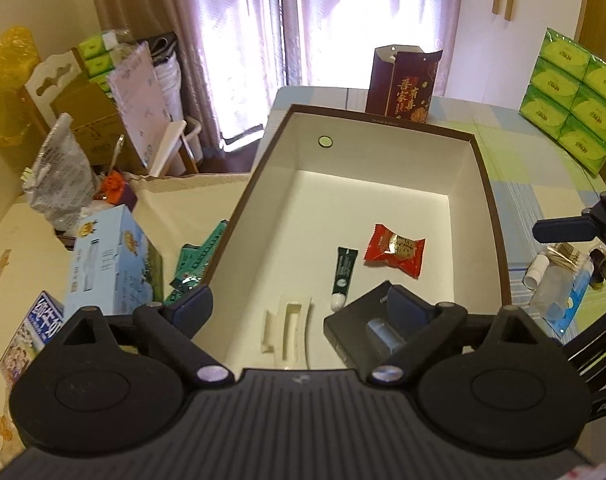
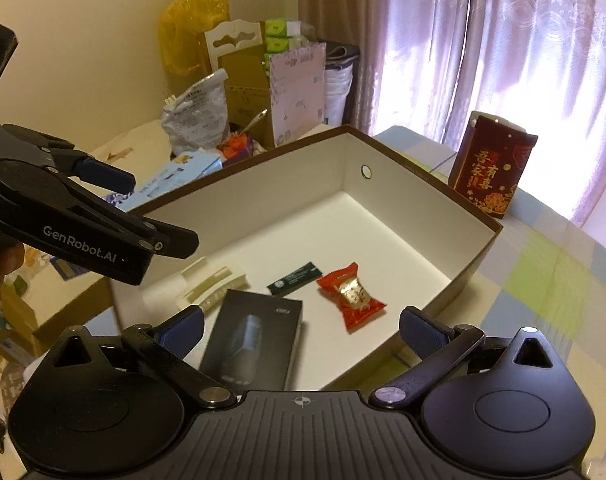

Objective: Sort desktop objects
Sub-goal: 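Withdraw both tools from the brown box toward the remaining items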

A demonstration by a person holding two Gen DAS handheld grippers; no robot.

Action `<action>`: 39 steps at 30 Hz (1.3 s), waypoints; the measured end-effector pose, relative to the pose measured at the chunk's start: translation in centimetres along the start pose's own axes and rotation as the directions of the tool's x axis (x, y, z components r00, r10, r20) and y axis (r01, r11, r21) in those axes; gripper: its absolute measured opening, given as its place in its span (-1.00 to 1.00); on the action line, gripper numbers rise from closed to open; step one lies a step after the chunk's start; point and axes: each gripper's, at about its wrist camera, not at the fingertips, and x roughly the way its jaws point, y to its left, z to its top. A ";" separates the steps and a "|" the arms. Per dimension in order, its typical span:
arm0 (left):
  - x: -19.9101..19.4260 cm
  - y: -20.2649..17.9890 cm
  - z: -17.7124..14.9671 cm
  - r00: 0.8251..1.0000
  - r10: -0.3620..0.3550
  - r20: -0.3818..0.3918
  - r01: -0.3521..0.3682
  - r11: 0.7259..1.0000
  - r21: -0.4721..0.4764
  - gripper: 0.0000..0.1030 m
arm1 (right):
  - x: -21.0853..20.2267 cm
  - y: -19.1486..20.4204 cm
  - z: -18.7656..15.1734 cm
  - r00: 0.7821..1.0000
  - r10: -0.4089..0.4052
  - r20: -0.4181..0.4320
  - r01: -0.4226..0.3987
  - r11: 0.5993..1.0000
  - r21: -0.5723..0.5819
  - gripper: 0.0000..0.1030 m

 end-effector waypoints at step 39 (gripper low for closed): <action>-8.3 -8.5 -12.1 0.988 0.031 -0.150 -0.049 0.992 -0.114 0.81 | -9.1 0.0 -10.6 0.978 0.169 -0.120 -0.170 0.985 0.005 0.96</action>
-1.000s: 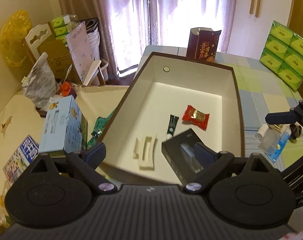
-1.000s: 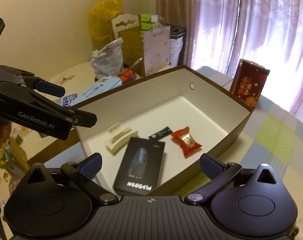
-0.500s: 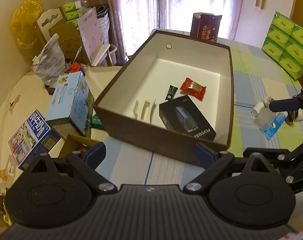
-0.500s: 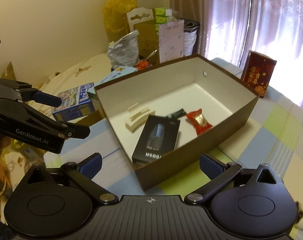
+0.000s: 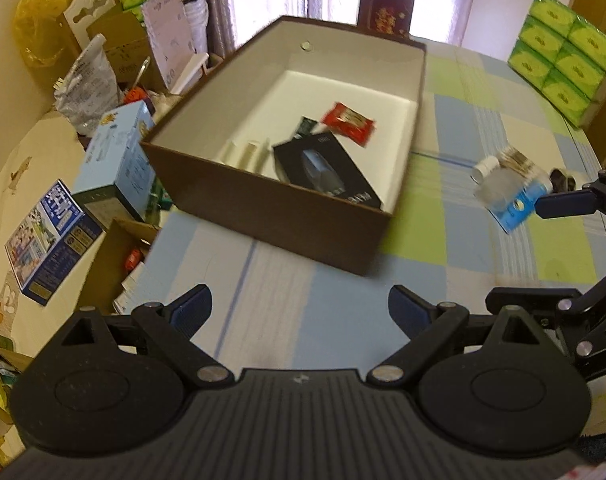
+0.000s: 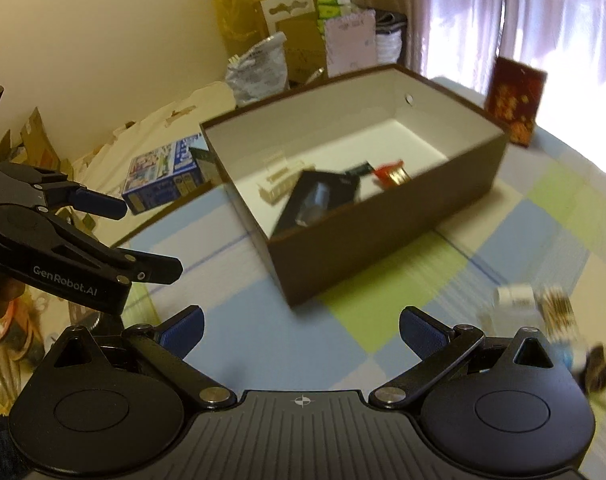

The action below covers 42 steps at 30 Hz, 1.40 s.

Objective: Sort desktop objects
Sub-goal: 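Withdraw both tools from the brown box toward the remaining items, then grasp the clear plastic cup with the left tool while the right tool grasps the floss box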

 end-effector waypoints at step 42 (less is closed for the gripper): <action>9.2 -20.4 5.8 0.975 -0.222 -0.014 0.217 0.935 0.281 0.49 | -9.2 -21.6 -12.8 0.912 -0.408 -0.045 0.375 0.785 0.493 0.96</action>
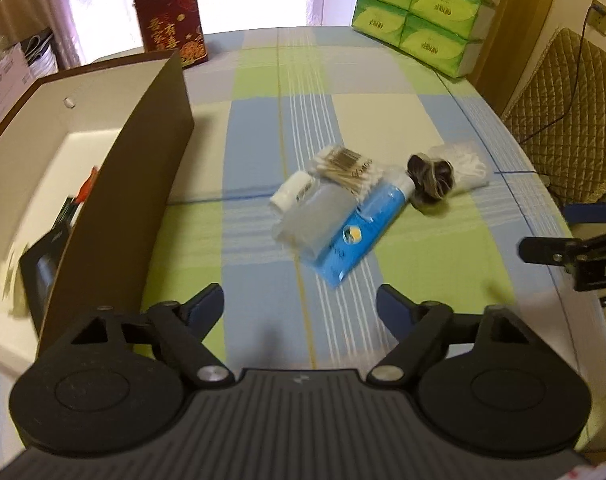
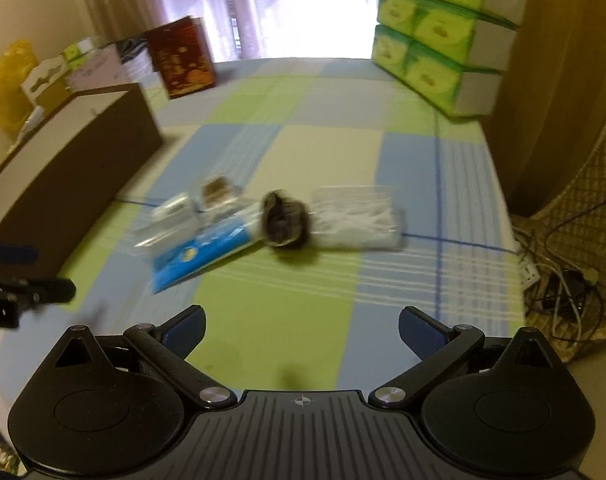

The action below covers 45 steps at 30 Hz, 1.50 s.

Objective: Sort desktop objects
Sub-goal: 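Grasp the clear plastic cup with the left tool while the right tool grasps the floss box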

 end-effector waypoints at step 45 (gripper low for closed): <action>6.6 3.4 -0.2 0.987 0.064 -0.145 -0.068 0.997 -0.023 -0.12 | 12.6 -2.1 5.9 0.990 0.108 -0.087 -0.135 0.619 -0.773 0.33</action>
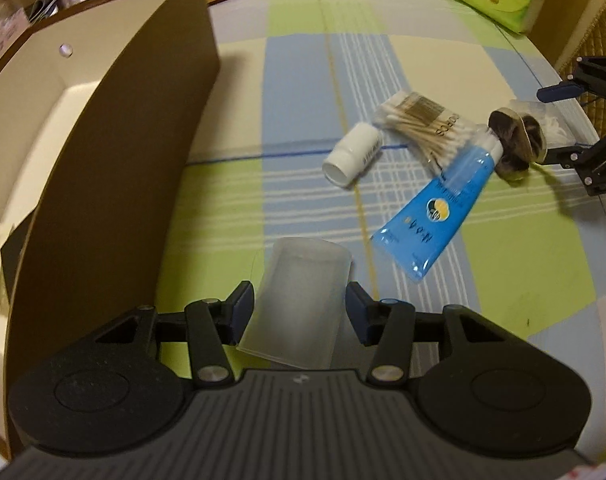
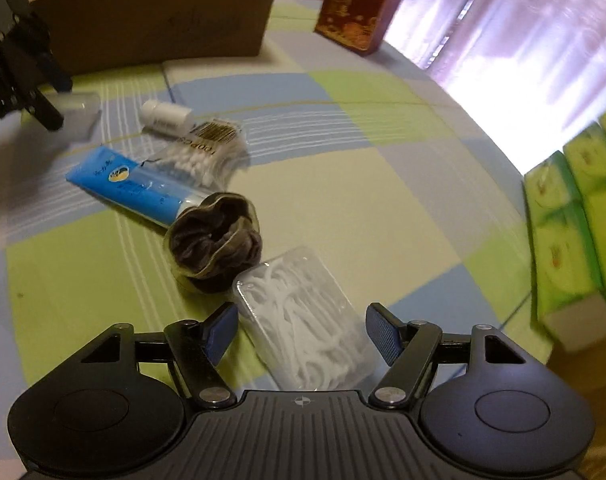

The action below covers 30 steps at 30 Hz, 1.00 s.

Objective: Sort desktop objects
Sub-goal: 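Grasp the clear plastic cup with the left tool while the right tool grasps the floss box, then carry the clear cup and floss box over the brown box with both tools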

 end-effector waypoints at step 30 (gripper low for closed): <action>1.0 0.3 -1.9 0.997 -0.034 -0.069 0.033 0.999 -0.006 -0.09 | -5.0 11.0 -1.1 0.992 0.047 -0.119 0.034 0.799 0.600 0.12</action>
